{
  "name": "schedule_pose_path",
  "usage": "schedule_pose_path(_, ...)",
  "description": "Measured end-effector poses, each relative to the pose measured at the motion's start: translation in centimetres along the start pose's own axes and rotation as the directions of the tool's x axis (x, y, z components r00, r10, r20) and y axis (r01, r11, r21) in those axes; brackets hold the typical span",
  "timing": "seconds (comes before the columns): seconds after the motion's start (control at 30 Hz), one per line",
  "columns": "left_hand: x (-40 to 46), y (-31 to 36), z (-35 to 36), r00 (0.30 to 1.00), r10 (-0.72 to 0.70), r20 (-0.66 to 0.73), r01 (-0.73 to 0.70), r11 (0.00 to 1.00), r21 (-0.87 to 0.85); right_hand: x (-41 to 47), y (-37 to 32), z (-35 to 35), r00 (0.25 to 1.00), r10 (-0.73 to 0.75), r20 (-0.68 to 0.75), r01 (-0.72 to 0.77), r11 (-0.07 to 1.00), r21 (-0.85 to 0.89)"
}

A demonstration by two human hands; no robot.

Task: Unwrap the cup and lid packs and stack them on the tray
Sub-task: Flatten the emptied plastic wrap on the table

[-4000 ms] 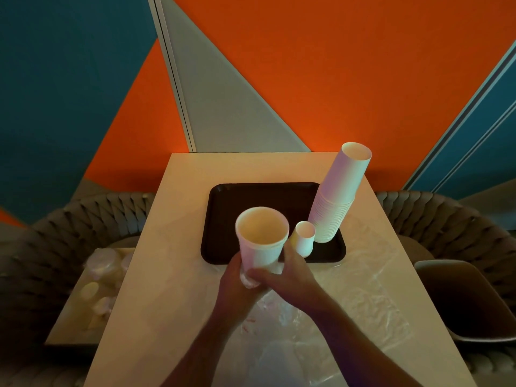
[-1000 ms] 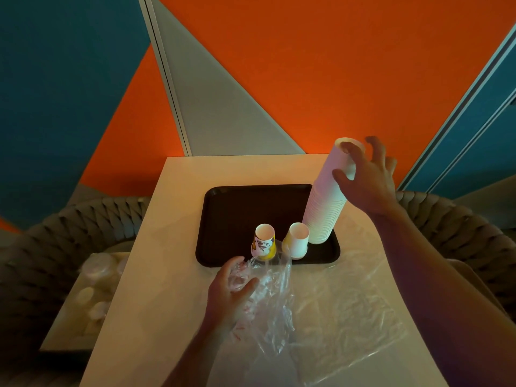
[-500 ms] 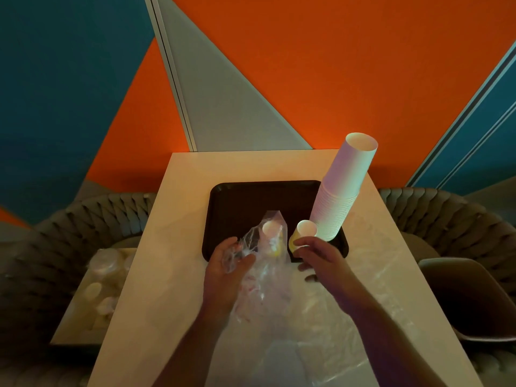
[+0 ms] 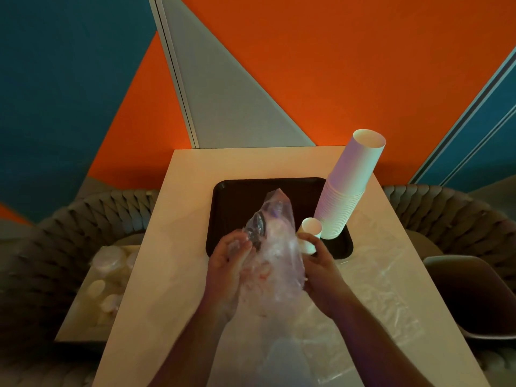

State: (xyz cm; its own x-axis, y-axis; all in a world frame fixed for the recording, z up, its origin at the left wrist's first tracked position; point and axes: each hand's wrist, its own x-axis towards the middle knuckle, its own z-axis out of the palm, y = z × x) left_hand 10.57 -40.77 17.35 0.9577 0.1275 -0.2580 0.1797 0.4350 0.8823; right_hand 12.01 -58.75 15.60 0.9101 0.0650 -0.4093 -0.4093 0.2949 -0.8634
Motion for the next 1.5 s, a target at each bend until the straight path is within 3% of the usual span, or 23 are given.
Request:
schedule_pose_path(0.13, 0.4, 0.1, -1.8, 0.997, -0.02, -0.079, 0.033, 0.986, 0.161, 0.2, -1.4, -1.8, 0.991, -0.128, -0.033, 0.127, 0.991, -0.034)
schedule_pose_path(0.4, 0.9, 1.2, -3.5, 0.992, 0.123, 0.005, -0.107, 0.846, 0.523, 0.3, -3.8, -4.8, 0.976, -0.183, -0.115, 0.18, 0.983, -0.034)
schedule_pose_path(0.5, 1.2, 1.6, -3.1, 0.991, 0.108, 0.079, -0.133, 0.834, 0.535, 0.0, -4.4, -4.9, 0.984, -0.169, -0.047, 0.169, 0.986, -0.016)
schedule_pose_path(0.7, 0.9, 3.2, -1.3, 0.948, -0.094, 0.305, -0.117, 0.786, 0.608, 0.2, -5.3, -4.9, 0.977, -0.206, 0.051, 0.21, 0.971, -0.109)
schedule_pose_path(0.97, 2.9, 6.3, 0.9, 0.935, -0.12, 0.334, -0.035, 0.905, 0.424, 0.7, -10.0, -3.6, 0.954, -0.169, 0.248, 0.258, 0.885, -0.388)
schedule_pose_path(1.13, 3.1, 9.4, 4.4, 0.884, -0.149, 0.442, -0.125, 0.838, 0.531, 0.7, -12.9, -0.7, 0.891, -0.143, 0.43, 0.379, 0.756, -0.534)
schedule_pose_path(1.23, 3.4, 10.4, 5.0, 0.899, -0.077, 0.431, -0.194, 0.812, 0.55, 1.0, -13.2, 0.3, 0.903, -0.16, 0.399, 0.364, 0.779, -0.511)
schedule_pose_path(1.33, 3.5, 10.9, 4.6, 0.914, -0.009, 0.406, -0.199, 0.862, 0.467, 1.1, -12.9, 0.5, 0.944, -0.132, 0.302, 0.262, 0.857, -0.444)
schedule_pose_path(1.43, 3.4, 10.9, 4.0, 0.916, 0.011, 0.401, -0.192, 0.889, 0.416, 1.3, -12.3, 0.2, 0.97, -0.132, 0.206, 0.172, 0.967, -0.191)
schedule_pose_path(1.5, 3.3, 10.9, 3.6, 0.92, 0.016, 0.392, -0.189, 0.894, 0.407, 1.6, -12.1, 0.0, 0.972, -0.178, 0.153, 0.184, 0.983, -0.023)
